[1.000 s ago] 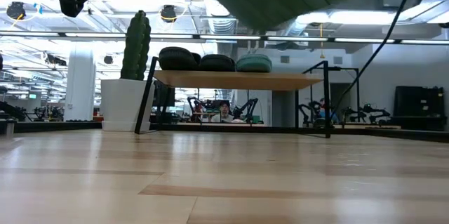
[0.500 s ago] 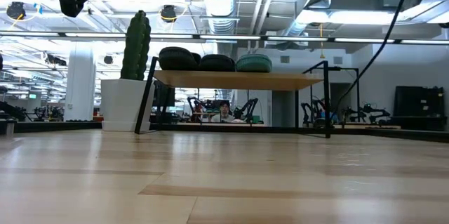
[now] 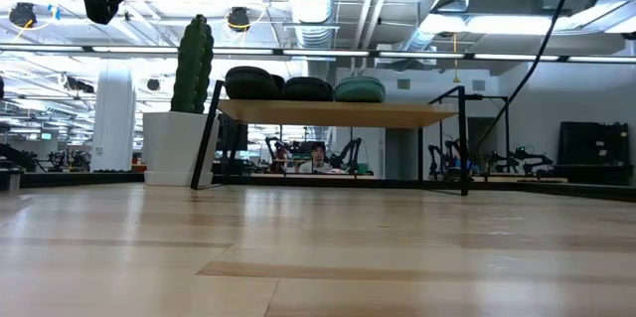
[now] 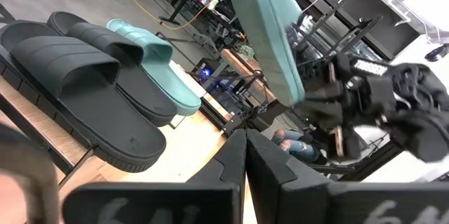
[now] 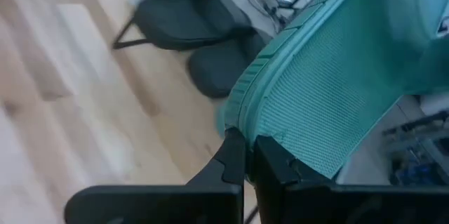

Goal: Pick and place slides into the shelf
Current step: Put the green slide on the shelf

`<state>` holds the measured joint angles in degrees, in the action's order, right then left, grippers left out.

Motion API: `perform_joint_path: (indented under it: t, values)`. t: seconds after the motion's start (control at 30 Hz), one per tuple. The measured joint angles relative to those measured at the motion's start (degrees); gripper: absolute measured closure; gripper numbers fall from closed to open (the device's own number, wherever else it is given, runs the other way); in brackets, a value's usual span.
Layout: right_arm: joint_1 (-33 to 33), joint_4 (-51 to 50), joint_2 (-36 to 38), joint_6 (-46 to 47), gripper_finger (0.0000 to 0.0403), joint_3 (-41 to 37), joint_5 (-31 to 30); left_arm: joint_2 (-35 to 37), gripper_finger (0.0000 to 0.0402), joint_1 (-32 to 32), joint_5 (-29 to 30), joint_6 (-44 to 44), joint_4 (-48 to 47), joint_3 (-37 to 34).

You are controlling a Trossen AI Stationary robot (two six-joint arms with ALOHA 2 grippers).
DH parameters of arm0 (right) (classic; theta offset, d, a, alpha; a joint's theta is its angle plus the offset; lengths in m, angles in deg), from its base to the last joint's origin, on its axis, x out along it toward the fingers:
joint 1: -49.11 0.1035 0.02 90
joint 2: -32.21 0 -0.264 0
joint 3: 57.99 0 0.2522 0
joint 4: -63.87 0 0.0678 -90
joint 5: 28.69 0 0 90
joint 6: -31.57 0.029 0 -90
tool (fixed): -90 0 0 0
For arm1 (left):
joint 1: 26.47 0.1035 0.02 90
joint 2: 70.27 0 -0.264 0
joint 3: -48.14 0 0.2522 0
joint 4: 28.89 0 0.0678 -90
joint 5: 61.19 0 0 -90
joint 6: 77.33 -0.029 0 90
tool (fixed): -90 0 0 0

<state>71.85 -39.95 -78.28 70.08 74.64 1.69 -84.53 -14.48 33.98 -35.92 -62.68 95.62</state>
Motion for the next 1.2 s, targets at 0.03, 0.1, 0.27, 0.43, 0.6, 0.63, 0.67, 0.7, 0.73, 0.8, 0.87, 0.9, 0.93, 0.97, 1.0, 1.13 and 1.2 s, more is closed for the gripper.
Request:
perform_joint_path:
  t: [0.03, 0.1, 0.27, 0.43, 0.6, 0.63, 0.67, 0.7, 0.73, 0.8, 0.87, 0.9, 0.93, 0.97, 1.0, 1.13, 1.2]
  values:
    - [-1.01, 0.01, 0.55, -1.09, 0.0402, 0.0, 0.7, 0.0, 0.0401, 0.0, 0.0, 0.0, 0.0, 0.0]
    - [-2.88, 0.01, 1.47, -2.87, 0.0402, 0.0, 2.2, 0.0, 0.0401, 0.0, 0.01, 0.0, 0.0, 0.0]
    - [-7.17, 0.02, 3.35, -6.37, 0.0402, 0.0, 5.6, 0.0, 0.0401, 0.0, 0.0, 0.0, 0.0, 0.0]
    - [-11.21, 0.02, 3.75, -8.49, 0.0402, 0.0, 8.94, 0.0, 0.0401, 0.0, 0.01, 0.0, -0.01, 0.0]
    - [-15.37, 0.06, 3.75, -9.55, 0.0402, -0.31, 10.7, 0.0, 0.0401, -0.02, 0.0, 0.0, 0.0, 0.0]
    - [-16.26, 0.05, 3.75, -9.49, 0.0402, -0.66, 10.74, 0.0, 0.0401, 0.0, 0.0, 0.0, -0.02, 0.0]
    - [-17.15, 0.04, 3.75, -9.26, 0.0402, -1.1, 10.71, 0.0, 0.0401, 0.0, 0.0, 0.0, -0.02, 0.0]
    - [-18.08, 0.06, 3.76, -8.94, 0.0402, -1.55, 10.73, 0.0, 0.0401, 0.0, 0.0, 0.0, -0.02, 0.0]
    - [-18.98, 0.12, 4.03, -8.76, 0.0402, -2.22, 10.75, 0.0, 0.0401, 0.0, 0.01, 0.0, -0.04, 0.0]
    - [-20.75, -0.09, 4.86, -8.76, 0.0402, -3.46, 11.2, 0.0, 0.0401, -0.01, 0.0, 0.0, -0.15, 0.0]
    - [-22.33, 0.09, 5.54, -8.56, 0.0402, -4.79, 11.29, 0.0, 0.0401, 0.0, 0.0, 0.0, -0.56, 0.0]
    - [-23.06, 0.14, 6.24, -8.58, 0.0402, -6.0, 11.54, 0.0, 0.0401, -0.02, -0.02, 0.0, -0.67, 0.0]
    - [-23.67, -0.07, 6.85, -8.57, 0.0402, -7.13, 11.77, 0.0, 0.0401, -0.02, -0.04, 0.0, -0.8, 0.0]
    - [-24.17, -0.06, 7.31, -8.35, 0.0402, -7.85, 11.8, 0.0, 0.0401, 0.0, -0.02, 0.0, -0.91, 0.0]
    - [-24.55, 0.15, 7.97, -7.66, 0.0402, -8.77, 11.79, 0.0, 0.0401, 0.0, -0.02, 0.0, -1.08, 0.0]
    - [-25.16, 0.11, 10.61, -6.06, 0.0402, -13.8, 13.27, 0.0, 0.0401, 0.0, -0.19, 0.0, -1.25, 0.0]
    - [-25.01, -0.09, 11.93, -5.14, 0.0402, -16.56, 13.4, 0.0, 0.0401, -0.01, -0.23, 0.0, -1.25, 0.0]
